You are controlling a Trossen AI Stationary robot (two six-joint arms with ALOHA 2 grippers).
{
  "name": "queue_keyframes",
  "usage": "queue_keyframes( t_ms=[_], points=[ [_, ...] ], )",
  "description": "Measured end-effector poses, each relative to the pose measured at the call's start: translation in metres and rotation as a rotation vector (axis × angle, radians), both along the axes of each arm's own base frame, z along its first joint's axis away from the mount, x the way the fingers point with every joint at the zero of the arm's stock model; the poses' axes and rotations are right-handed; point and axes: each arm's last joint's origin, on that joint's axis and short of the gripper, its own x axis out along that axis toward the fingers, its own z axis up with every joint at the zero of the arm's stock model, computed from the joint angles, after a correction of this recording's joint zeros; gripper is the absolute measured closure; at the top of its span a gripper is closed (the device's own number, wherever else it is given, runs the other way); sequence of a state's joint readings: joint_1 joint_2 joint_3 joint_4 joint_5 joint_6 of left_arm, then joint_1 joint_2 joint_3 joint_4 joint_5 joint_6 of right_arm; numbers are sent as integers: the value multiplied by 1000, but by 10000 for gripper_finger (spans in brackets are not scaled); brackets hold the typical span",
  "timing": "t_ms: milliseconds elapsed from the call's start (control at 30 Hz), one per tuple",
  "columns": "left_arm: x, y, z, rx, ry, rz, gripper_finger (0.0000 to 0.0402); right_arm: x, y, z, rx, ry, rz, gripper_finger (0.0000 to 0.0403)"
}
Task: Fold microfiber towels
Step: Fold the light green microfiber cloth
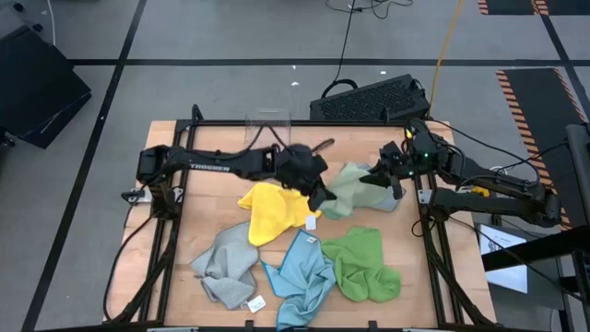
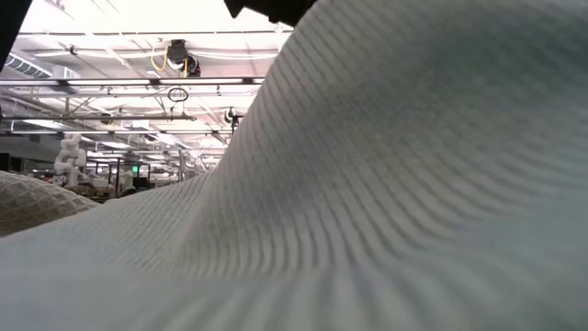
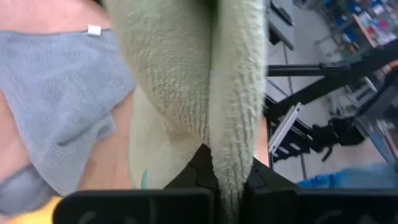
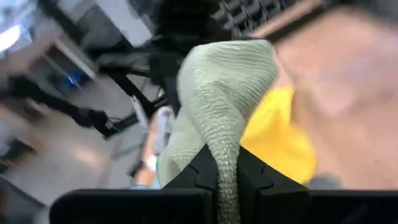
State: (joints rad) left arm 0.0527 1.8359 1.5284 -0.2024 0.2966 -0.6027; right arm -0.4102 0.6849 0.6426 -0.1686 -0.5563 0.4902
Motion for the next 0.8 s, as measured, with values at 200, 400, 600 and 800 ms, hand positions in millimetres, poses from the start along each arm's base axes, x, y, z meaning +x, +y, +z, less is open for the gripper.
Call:
queue_keyframes(
  t_ms=[200,400,600,800],
  points=[
    [5,-41,-11,54,40,92,389,-1,9,-9,140,108,67,382],
    [7,-53,-21,196,54,141,391,2,17,-15,167,148,85,308],
    [9,-62,-36,359,104,140,392,9,17,-17,316,184,123,179],
    [7,-61,-43,455,154,141,389,32,10,-5,126,150,160,74]
  ],
)
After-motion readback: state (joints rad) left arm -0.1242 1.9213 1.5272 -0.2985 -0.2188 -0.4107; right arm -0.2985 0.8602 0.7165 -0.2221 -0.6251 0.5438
